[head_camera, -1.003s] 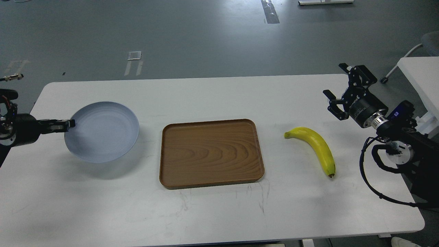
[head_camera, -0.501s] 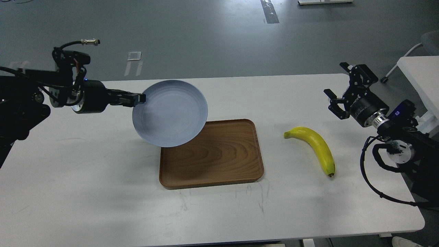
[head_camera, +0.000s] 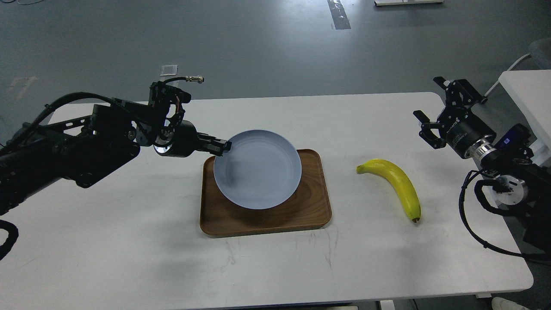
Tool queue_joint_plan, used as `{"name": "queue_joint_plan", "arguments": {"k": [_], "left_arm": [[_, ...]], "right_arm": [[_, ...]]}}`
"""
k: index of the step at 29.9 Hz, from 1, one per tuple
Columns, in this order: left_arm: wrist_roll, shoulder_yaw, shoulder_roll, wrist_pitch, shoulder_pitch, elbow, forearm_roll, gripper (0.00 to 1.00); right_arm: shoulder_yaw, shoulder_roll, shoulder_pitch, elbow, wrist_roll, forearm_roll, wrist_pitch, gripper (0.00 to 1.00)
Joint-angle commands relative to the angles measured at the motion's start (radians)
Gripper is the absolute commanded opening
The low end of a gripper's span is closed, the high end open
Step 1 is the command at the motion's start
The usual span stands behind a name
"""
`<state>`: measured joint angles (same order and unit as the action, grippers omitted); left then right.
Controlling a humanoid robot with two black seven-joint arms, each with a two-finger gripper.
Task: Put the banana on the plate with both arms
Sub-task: 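Lift the plate with the left gripper and lower it onto the wooden tray, then release the plate and raise the left gripper away from the tray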
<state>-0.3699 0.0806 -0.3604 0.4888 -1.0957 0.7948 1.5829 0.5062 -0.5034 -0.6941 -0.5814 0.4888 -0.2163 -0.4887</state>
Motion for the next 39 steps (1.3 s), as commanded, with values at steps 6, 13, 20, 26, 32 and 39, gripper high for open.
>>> {"name": "queue_joint_plan", "arguments": {"k": [6, 13, 20, 26, 32, 39], "left_arm": [[0.009, -0.01, 0.061, 0.0, 0.014, -0.072, -0.001, 0.0], [0.009, -0.019, 0.075, 0.0, 0.03, -0.083, -0.008, 0.0], [0.014, -0.019, 0.08, 0.0, 0.034, -0.083, -0.014, 0.12], [0.029, -0.018, 0.08, 0.0, 0.037, -0.083, -0.017, 0.64], [0.022, -0.001, 0.072, 0.0, 0.016, -0.08, -0.141, 0.95], [0.012, 0.037, -0.014, 0.0, -0.052, -0.066, -0.946, 0.98]], "right_arm": [[0.0, 0.0, 0.002, 0.0, 0.0, 0.0, 0.0, 1.0], [-0.001, 0.002, 0.002, 0.002, 0.0, 0.0, 0.0, 1.0], [-0.001, 0.002, 0.002, 0.002, 0.0, -0.002, 0.0, 1.0], [-0.001, 0.002, 0.002, 0.002, 0.0, -0.002, 0.0, 1.0], [-0.003, 0.0, -0.001, 0.002, 0.0, 0.0, 0.0, 1.0], [-0.003, -0.027, -0.013, -0.011, 0.0, 0.0, 0.0, 1.0]]}}
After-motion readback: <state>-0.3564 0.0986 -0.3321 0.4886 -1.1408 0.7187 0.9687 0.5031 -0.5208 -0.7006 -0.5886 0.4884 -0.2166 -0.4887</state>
